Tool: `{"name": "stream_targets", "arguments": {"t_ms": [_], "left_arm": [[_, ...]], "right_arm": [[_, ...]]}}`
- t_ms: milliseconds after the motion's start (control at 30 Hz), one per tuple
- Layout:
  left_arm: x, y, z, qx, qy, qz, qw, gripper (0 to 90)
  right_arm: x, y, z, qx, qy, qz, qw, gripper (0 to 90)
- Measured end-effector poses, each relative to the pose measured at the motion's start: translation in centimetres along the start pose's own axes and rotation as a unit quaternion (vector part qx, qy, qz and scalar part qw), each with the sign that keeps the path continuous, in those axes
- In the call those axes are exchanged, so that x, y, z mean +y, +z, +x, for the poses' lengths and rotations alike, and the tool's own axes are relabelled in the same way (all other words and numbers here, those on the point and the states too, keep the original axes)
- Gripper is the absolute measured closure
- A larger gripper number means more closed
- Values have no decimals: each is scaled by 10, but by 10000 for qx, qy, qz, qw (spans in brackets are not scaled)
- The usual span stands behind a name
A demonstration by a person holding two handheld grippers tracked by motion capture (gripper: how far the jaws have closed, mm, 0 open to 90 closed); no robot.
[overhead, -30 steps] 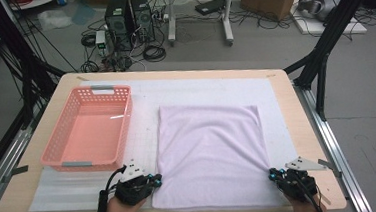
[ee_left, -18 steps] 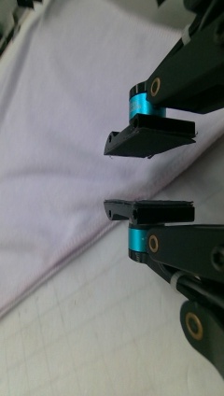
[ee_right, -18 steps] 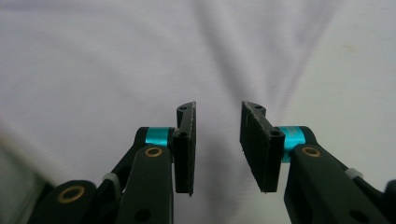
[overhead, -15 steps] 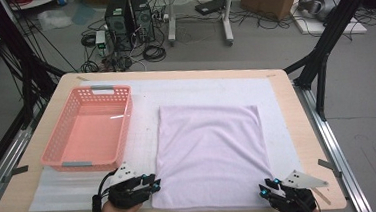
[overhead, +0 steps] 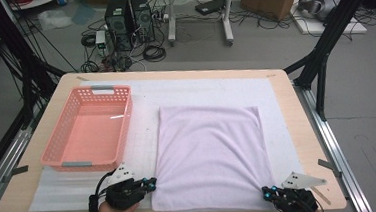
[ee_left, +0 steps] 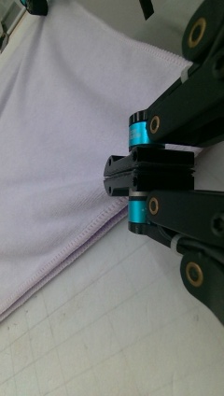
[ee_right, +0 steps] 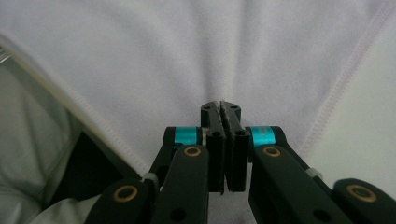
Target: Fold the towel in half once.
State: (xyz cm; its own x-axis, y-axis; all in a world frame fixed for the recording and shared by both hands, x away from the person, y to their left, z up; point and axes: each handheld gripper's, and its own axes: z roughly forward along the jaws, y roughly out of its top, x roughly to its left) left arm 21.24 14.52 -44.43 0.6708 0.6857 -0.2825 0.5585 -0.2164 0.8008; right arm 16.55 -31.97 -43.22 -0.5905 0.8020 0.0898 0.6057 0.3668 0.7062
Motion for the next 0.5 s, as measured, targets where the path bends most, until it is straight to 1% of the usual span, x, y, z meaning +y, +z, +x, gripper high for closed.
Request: {"name": "stream_targets", "arguments": {"t_ms": [33,67,100,133,167,200,233,267,300,333,367,400,433,500], "left_arm": [[0,-1,0,-29,-32,31,10000,885],[0,-2,0,-54,-38,45,10000,885],[-1,-3,0,-98,-78,87,9999,885],[-1,-3,0,-148,-87,147,9997,884],[-1,-3,0,-167,-100,153,9997,881],[-1,-2,-1,-118,-83,95,9999,870],[-1,-2,0,-58,-79,19,9999,812],[0,-1,0,-29,-124,-42,9999,705],[1,-1,1,14,-100,-118,9999,653],[2,0,1,32,-65,-205,9998,606],[4,0,0,40,-49,-248,9997,576],[7,2,0,22,4,-311,9995,562],[9,3,-1,11,56,-401,9992,541],[17,8,-1,-1,178,-538,9984,496]], "right_arm": [[0,-3,0,29,33,8,10000,890],[-1,-7,0,132,94,39,9999,889],[-1,-9,-1,141,132,43,9998,889],[-3,-12,-2,221,198,74,9995,888],[-4,-12,-2,303,218,154,9992,887],[-5,-12,-2,292,201,134,9993,866],[-5,-12,-3,242,210,58,9995,821],[-5,-12,-4,146,245,-15,9996,722],[-4,-12,-6,65,302,-148,9994,665],[-3,-13,-9,33,334,-316,9989,648],[-1,-14,-12,-51,345,-443,9984,620],[1,-15,-16,-157,413,-551,9975,608],[3,-15,-20,-252,424,-649,9967,606],[8,-13,-29,-409,519,-727,9952,592]]}}
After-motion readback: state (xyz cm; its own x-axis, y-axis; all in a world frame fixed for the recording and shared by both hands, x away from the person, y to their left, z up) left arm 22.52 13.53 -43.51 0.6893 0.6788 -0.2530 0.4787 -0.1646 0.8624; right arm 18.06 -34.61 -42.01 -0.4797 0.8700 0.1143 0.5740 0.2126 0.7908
